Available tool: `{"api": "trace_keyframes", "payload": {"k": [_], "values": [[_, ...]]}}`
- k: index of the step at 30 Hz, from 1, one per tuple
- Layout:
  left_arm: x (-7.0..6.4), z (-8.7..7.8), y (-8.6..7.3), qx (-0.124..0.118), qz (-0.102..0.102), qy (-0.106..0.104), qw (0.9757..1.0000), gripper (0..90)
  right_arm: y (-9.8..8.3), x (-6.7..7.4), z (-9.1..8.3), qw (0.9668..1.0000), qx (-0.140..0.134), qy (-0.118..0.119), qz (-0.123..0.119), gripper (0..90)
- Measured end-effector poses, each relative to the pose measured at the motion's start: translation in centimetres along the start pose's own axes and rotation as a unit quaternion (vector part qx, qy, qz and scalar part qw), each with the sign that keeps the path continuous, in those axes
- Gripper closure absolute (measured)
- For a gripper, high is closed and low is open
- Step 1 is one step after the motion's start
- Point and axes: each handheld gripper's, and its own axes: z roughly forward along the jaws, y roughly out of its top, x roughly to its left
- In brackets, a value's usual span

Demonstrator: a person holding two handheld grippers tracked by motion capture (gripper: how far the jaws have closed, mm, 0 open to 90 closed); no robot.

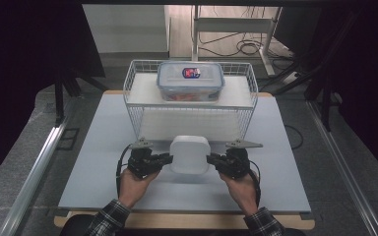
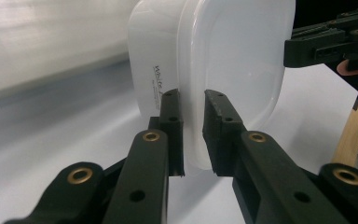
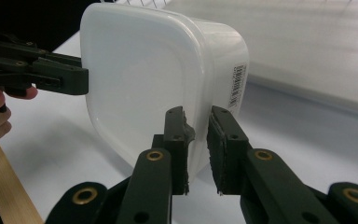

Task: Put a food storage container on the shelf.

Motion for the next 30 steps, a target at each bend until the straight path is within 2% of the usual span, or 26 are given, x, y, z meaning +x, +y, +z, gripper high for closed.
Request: {"api": "trace_keyframes", "payload": {"k": [8, 17, 22, 30], "values": [[-0.9, -1.4, 1.4, -0.016, 0.021, 0.018, 0.9995, 78.8, 1.3, 0.7, -0.8, 0.9995, -0.025, 0.002, -0.018, 77.4], [-1.2, -2.4, 2.8, -0.032, 0.031, 0.023, 0.9988, 78.8, 2.9, 1.2, -1.6, 0.9985, -0.044, 0.001, -0.032, 77.4], [-1.6, -3.3, 4.3, -0.039, 0.043, 0.028, 0.9979, 78.8, 4.1, 1.6, -2.3, 0.9977, -0.057, 0.002, -0.038, 77.4], [-1.8, -4.2, 5.6, -0.048, 0.048, 0.030, 0.9973, 78.7, 6.0, 2.0, -3.1, 0.9968, -0.065, 0.004, -0.047, 77.4]]}}
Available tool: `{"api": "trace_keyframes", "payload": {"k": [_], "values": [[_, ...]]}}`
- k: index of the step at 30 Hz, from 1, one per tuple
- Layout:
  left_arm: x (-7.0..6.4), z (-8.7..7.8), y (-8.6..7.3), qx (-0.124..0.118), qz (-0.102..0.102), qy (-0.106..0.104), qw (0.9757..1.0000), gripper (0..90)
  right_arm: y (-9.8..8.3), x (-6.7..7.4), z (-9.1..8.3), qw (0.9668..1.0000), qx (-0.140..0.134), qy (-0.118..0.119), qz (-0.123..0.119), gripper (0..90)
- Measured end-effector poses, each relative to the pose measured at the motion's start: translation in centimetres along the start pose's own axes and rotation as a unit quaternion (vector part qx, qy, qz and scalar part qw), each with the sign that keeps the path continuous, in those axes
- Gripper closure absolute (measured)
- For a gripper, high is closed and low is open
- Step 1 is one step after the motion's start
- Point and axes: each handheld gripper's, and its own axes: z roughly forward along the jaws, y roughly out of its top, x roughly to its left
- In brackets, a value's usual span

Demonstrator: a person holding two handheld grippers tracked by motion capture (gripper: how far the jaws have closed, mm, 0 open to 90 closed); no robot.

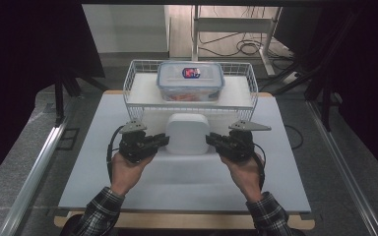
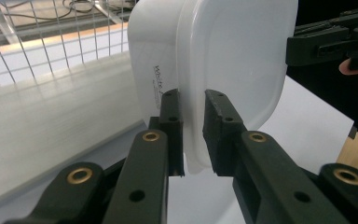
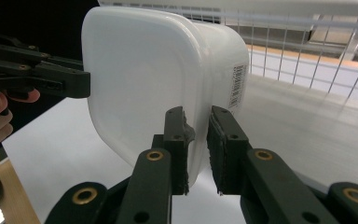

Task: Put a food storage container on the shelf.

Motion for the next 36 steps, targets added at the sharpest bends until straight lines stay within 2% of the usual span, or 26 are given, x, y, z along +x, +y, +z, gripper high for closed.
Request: {"api": "trace_keyframes", "payload": {"k": [5, 18, 23, 30, 36], "values": [[0.0, -0.6, 1.1, -0.009, 0.000, 0.000, 1.0000, 78.7, 1.0, 0.1, -0.3, 1.0000, -0.007, 0.001, -0.001, 77.4], [-0.6, -2.5, 5.3, -0.038, 0.021, 0.014, 0.9990, 78.5, 5.2, 0.6, -1.7, 0.9992, -0.039, 0.001, -0.012, 77.5], [-0.7, -2.8, 6.3, -0.046, 0.022, 0.015, 0.9986, 78.5, 6.3, 0.7, -2.1, 0.9988, -0.045, 0.000, -0.016, 77.5], [-0.7, -3.7, 8.5, -0.063, 0.024, 0.011, 0.9977, 78.5, 8.8, 1.0, -3.0, 0.9976, -0.063, -0.001, -0.027, 77.5], [-0.5, -4.2, 10.3, -0.068, 0.021, 0.008, 0.9974, 78.4, 10.6, 1.1, -3.4, 0.9969, -0.074, 0.001, -0.027, 77.6]]}}
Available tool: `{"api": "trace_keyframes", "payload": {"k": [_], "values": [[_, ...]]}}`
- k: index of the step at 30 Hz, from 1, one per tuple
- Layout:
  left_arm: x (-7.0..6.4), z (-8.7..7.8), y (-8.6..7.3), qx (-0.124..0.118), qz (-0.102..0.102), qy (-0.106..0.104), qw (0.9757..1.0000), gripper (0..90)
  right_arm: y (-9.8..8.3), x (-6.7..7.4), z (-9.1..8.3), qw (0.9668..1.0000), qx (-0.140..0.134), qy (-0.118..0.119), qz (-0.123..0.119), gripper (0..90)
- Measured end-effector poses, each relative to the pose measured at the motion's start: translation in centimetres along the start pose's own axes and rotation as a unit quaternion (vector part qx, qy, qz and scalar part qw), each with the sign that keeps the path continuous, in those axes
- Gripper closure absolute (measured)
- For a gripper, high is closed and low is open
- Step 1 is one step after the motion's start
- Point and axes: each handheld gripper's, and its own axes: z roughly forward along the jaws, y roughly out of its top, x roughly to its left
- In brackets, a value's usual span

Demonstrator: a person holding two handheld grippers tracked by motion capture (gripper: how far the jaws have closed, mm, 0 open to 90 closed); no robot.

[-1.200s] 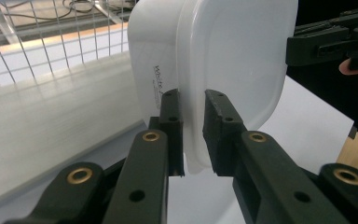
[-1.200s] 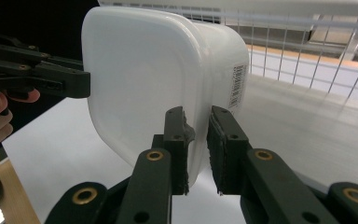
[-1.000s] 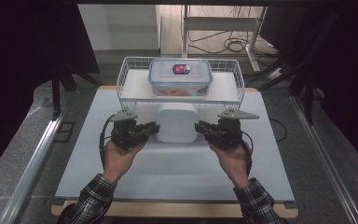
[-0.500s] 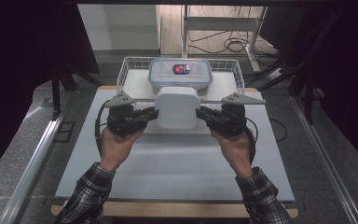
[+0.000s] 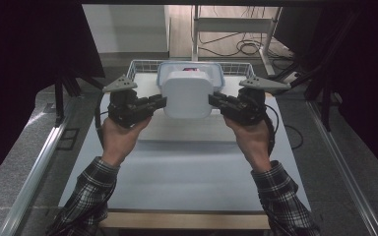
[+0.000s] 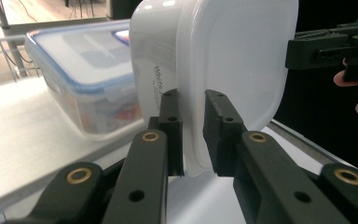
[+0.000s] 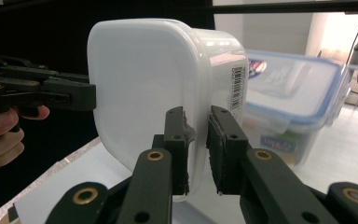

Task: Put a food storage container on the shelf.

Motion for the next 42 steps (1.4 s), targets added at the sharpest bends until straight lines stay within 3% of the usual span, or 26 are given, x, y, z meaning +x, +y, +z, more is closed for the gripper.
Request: {"api": "trace_keyframes", "payload": {"k": [14, 20, 31, 42], "values": [[0.7, 0.3, 4.1, -0.010, -0.007, -0.007, 0.9999, 78.5, 3.7, -1.4, 0.2, 0.9996, -0.024, 0.006, 0.016, 77.7], [1.1, 0.7, 5.1, -0.010, -0.007, -0.006, 0.9999, 78.5, 4.7, -2.0, 0.6, 0.9994, -0.027, 0.005, 0.020, 77.3], [2.4, 2.0, 5.6, -0.007, -0.019, -0.014, 0.9997, 77.1, 5.3, -3.1, 2.5, 0.9994, -0.010, -0.020, 0.025, 74.2], [3.4, 2.9, 5.9, -0.008, -0.033, -0.017, 0.9993, 70.0, 5.8, -3.1, 3.4, 0.9994, -0.009, -0.022, 0.026, 66.4]]}}
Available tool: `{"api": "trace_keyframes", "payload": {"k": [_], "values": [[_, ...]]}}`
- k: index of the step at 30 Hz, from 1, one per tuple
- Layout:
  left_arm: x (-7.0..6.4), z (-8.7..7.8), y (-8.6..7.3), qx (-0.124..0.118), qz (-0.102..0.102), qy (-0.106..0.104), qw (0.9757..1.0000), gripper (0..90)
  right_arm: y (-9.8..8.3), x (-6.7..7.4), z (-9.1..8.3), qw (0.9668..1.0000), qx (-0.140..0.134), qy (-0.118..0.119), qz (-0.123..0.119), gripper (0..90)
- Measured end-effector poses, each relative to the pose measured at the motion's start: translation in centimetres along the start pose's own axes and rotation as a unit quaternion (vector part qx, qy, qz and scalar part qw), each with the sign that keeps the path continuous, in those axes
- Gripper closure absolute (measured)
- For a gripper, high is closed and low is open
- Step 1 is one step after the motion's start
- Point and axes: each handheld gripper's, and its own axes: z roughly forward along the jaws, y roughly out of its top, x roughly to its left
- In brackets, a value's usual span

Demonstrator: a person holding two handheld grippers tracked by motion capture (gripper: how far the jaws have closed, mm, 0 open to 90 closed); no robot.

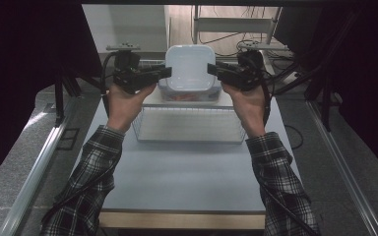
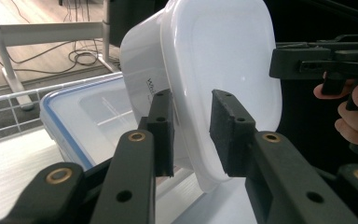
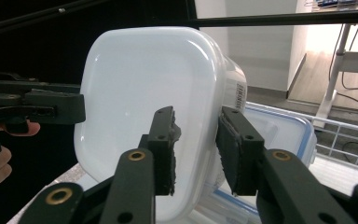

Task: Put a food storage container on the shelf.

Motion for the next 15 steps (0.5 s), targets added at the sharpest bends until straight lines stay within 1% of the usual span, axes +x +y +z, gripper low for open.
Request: {"api": "trace_keyframes", "payload": {"k": [3, 4, 7, 9, 10, 12, 14, 15], "values": [[0.0, 0.3, 0.2, 0.000, 0.000, 0.004, 1.0000, 67.2, 0.2, -0.1, 0.3, 1.0000, 0.002, -0.005, -0.004, 63.9], [0.1, 0.5, 0.4, 0.001, 0.003, 0.008, 1.0000, 66.2, 0.3, -0.2, 0.6, 1.0000, 0.002, -0.006, -0.003, 62.3], [0.2, 0.7, 0.6, 0.002, 0.001, 0.009, 1.0000, 64.4, 0.3, -0.3, 0.8, 1.0000, 0.003, -0.008, -0.002, 60.8], [0.3, 0.9, 0.7, 0.002, -0.002, 0.010, 0.9999, 63.6, 0.4, -0.5, 1.1, 1.0000, 0.002, -0.008, 0.003, 59.3], [0.5, 1.2, 0.8, 0.000, -0.005, 0.008, 1.0000, 62.2, 0.5, -0.6, 1.4, 0.9999, 0.000, -0.011, 0.005, 57.1], [0.6, 1.4, 0.9, -0.002, -0.010, 0.008, 0.9999, 60.8, 0.6, -0.7, 1.6, 0.9998, 0.001, -0.019, 0.001, 56.9], [0.9, 1.7, 1.1, -0.001, -0.017, 0.007, 0.9998, 59.1, 0.7, -0.8, 1.8, 0.9998, 0.002, -0.022, 0.000, 56.4], [0.9, 1.7, 1.1, -0.001, -0.017, 0.007, 0.9998, 58.5, 0.7, -0.9, 1.9, 0.9997, 0.003, -0.024, 0.000, 55.7]]}}
